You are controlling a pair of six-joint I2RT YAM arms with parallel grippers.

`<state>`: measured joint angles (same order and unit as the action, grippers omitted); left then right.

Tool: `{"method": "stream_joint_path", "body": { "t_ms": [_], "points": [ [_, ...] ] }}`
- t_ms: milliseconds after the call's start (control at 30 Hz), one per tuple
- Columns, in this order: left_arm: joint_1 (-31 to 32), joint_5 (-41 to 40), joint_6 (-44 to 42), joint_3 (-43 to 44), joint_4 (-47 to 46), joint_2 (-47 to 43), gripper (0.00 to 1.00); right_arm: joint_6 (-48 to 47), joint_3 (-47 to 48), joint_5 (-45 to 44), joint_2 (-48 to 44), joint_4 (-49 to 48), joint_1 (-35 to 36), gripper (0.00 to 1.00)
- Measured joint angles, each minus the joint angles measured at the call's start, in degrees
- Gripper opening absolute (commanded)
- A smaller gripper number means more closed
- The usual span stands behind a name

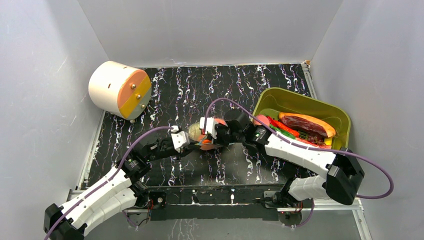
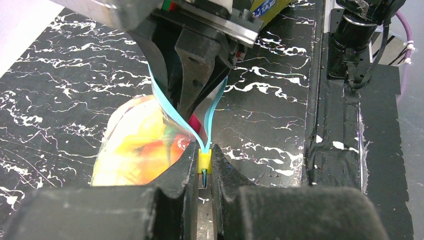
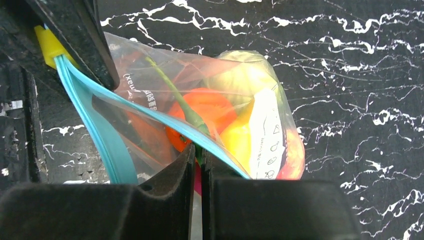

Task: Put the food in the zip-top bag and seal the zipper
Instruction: Place the fake vegetable in the zipper food storage bag, then zip the zipper food storage bag at the center of the board.

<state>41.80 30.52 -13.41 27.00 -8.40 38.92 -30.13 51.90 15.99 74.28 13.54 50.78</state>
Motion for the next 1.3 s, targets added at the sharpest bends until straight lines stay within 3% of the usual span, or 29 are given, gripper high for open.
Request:
{"method": "stream_joint_path", "body": {
  "t_ms": [133,400,767,867,1100,1300],
  "points": [
    [0.0,-0.09,-0.13,0.0,0.02,0.0,0.0,1.73,2.19,-1.53,-1.07,4.52,0.09,0.32],
    [0.02,0.92,-0.07,0.76,-1.7,-0.46,0.0,2.45,3.8,-1.09,-8.11,16.65,-1.55,0.57],
    [0.02,1.6,-0.07,0.76,-1.57,-0.33,0.0,2.84,7.06,11.34,-12.09,15.74,-1.55,0.74],
    [0.02,1.79,-0.07,0.83,-1.36,-0.2,0.0,2.84,7.3,14.23,-12.59,13.0,-1.55,0.85],
    [0.02,2.58,-0.02,1.55,-0.57,0.39,0.0,0.68,7.56,17.42,-9.27,10.19,-1.4,0.87],
    [0.02,3.37,0.11,1.66,-0.04,0.52,0.0,-3.06,7.56,16.81,-6.49,10.14,-1.29,0.81]
  ]
}}
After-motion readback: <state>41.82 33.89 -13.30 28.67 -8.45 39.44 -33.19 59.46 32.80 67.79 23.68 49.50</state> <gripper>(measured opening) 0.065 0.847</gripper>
